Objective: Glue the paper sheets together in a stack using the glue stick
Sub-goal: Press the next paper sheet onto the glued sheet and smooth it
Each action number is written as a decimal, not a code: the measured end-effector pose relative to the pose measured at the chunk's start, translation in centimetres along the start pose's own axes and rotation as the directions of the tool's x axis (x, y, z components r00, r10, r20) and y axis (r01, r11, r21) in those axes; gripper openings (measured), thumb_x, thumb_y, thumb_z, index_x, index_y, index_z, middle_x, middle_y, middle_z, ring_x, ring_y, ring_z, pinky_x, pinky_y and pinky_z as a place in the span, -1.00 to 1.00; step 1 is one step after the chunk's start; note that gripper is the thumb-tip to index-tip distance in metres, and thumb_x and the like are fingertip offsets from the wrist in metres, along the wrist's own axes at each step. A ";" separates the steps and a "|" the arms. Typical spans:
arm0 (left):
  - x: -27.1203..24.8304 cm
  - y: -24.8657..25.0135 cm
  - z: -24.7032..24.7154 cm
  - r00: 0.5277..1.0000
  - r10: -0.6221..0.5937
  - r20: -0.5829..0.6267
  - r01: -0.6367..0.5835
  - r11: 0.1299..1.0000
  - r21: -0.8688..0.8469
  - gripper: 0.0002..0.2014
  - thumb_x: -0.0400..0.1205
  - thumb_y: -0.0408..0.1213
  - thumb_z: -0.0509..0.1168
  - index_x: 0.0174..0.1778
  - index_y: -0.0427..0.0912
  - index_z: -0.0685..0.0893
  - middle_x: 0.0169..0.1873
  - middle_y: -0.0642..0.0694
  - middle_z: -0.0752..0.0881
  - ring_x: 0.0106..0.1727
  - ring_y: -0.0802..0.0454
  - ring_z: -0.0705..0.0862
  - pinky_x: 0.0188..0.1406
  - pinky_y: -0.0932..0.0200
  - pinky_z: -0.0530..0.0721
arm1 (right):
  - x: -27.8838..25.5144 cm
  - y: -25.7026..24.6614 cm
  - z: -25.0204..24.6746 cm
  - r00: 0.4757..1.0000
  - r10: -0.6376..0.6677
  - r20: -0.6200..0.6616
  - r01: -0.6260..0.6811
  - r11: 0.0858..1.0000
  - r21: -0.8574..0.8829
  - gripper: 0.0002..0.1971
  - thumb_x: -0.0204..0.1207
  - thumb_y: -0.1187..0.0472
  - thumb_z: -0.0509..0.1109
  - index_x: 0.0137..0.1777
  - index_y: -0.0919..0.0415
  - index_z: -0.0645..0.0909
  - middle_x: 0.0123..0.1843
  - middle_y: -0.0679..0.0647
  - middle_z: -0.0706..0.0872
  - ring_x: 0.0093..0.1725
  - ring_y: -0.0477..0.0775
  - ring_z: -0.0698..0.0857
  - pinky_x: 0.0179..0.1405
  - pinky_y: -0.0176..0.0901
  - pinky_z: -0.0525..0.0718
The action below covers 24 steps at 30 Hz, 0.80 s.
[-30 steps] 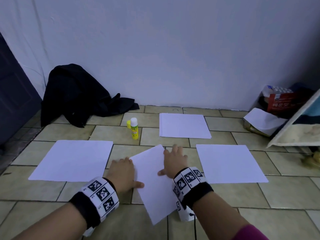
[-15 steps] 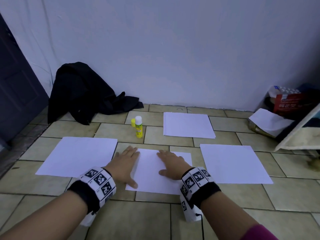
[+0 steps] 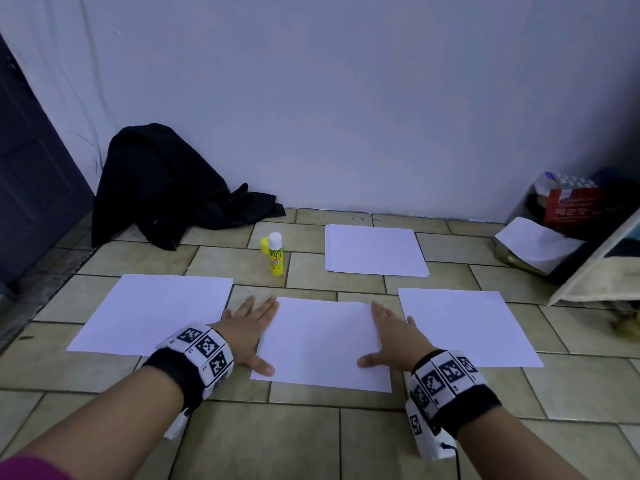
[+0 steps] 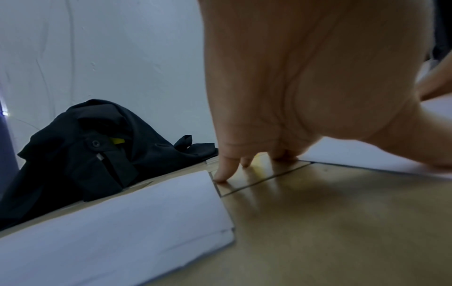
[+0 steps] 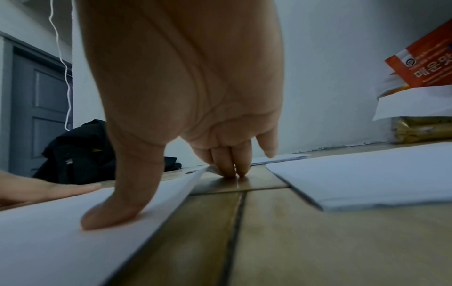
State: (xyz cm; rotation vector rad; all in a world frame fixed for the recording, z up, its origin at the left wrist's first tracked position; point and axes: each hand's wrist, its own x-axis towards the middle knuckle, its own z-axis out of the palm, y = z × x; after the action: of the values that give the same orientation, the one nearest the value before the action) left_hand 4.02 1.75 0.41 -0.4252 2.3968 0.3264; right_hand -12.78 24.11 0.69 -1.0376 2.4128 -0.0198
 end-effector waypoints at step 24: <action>0.0 0.2 0.2 1.000 -0.022 -0.004 0.022 1.000 -0.015 0.18 0.51 0.22 0.37 0.62 -0.06 -0.49 0.59 0.10 -0.52 0.62 -0.06 -0.48 0.61 -0.30 -0.19 | -2.5 3.0 -1.2 0.946 0.062 -0.318 0.163 0.759 0.630 -0.67 0.49 0.44 0.41 -0.05 -0.07 0.74 0.16 0.02 0.71 0.10 0.02 0.67 0.15 -0.14 0.64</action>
State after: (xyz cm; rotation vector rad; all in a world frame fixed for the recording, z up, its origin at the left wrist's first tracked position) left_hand 4.03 2.00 0.25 -0.4591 2.3936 0.3340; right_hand -13.93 27.73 2.18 -0.7944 2.3440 -1.0576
